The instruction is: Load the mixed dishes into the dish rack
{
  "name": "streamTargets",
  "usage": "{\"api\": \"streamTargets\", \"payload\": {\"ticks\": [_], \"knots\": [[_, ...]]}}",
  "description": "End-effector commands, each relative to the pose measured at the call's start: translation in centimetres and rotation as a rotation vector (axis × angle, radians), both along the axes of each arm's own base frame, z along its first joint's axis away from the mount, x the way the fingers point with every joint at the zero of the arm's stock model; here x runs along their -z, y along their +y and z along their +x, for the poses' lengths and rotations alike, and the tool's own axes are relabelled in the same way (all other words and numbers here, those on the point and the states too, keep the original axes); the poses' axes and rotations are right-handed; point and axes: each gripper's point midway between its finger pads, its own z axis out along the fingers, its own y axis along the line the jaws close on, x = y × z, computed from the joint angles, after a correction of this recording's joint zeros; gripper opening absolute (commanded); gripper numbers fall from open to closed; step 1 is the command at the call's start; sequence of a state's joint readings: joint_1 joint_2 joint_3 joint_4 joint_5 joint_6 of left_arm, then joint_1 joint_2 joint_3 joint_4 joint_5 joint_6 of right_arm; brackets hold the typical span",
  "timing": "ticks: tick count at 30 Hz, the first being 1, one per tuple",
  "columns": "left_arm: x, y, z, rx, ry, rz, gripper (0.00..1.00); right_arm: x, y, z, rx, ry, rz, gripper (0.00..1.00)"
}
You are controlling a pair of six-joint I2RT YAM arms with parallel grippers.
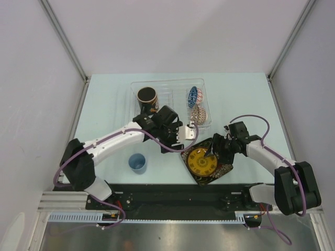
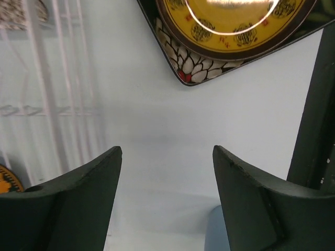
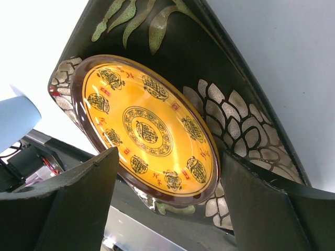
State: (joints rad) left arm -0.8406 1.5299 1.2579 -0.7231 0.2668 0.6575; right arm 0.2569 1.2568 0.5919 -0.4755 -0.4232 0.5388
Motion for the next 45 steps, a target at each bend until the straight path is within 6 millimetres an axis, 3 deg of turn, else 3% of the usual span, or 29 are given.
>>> {"api": "streamTargets", "payload": {"ticks": [1,11,18,26,35,45], "knots": [[2.3,-0.6,1.0,0.026,-0.024,0.028,0.75,2.1,-1.3,-1.5,0.020,0.051,-0.082,0.81],[6.9,-3.6,3.1,0.022,-0.075,0.002,0.72,2.6,-1.6,-1.4,0.042,0.047,-0.100,0.73],[8.8,-4.7,2.8,0.051,-0.041,0.023,0.72,2.3,-0.9,-0.1,0.027,-0.001,-0.065,0.66],[9.2,-6.1,2.8,0.062,-0.031,0.011,0.72,1.9,0.2,1.2,-0.003,-0.043,-0.028,0.61],[8.4,-7.6,2.8,0.077,-0.048,-0.015,0.72,1.2,1.6,2.5,-0.036,-0.098,0.024,0.60],[7.7,-6.2,0.9,0.141,-0.027,0.002,0.72,-0.5,3.0,4.8,-0.047,-0.161,0.074,0.58]]}}
